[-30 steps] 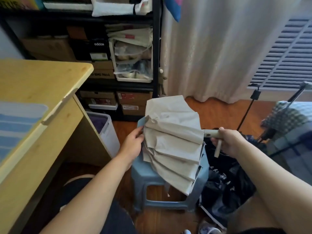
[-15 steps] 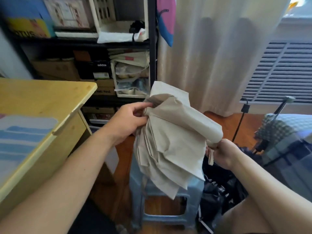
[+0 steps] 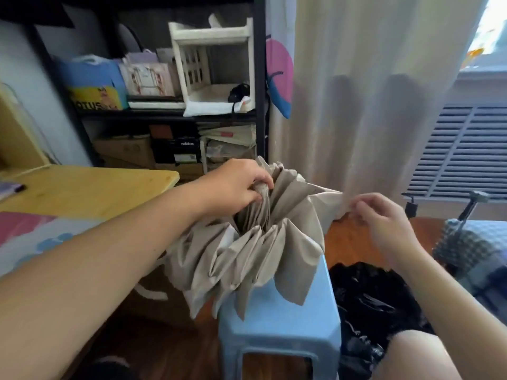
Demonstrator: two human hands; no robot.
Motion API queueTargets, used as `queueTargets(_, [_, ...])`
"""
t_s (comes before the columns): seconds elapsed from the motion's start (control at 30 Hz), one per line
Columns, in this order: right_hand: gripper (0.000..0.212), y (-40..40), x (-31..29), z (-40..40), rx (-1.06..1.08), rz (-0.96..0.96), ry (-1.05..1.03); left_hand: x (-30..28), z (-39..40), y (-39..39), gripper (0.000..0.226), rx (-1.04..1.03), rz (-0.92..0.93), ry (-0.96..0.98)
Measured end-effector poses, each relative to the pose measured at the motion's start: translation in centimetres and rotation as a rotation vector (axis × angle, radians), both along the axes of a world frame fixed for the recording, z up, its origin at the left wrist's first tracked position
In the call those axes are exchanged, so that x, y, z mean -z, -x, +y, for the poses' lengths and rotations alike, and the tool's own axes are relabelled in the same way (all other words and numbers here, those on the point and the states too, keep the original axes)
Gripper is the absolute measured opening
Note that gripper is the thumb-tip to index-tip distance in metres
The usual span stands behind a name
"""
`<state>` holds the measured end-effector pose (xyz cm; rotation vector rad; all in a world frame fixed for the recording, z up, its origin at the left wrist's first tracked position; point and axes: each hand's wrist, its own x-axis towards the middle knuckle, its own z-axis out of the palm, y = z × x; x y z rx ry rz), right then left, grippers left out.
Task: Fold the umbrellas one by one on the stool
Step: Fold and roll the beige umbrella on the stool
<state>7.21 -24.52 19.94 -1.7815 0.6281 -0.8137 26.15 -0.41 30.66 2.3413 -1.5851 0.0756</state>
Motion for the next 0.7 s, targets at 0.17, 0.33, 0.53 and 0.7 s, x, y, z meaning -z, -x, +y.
queueTargets(0.17, [0.018,2.3,-6.2,4.7,-0.190,-0.002,0.245,-0.2,-1.3,-0.2,0.031,0.018,-0.004,-0.002])
queueTargets(0.33, [0.031,3.5,-4.7,8.4,-0.299,0.261,0.443,0.1,-1.9,-0.2,0.028,0.000,-0.003,0.032])
queueTargets(0.53, [0.036,1.2,-2.3,6.9,-0.084,0.202,0.447,-0.1,-0.9,-0.8,0.026,-0.024,0.031,0.034])
queueTargets(0.7, [0.031,0.5,-2.7,6.6,-0.268,0.222,0.498,-0.1,-0.2,-1.1,0.025,-0.064,0.080,0.042])
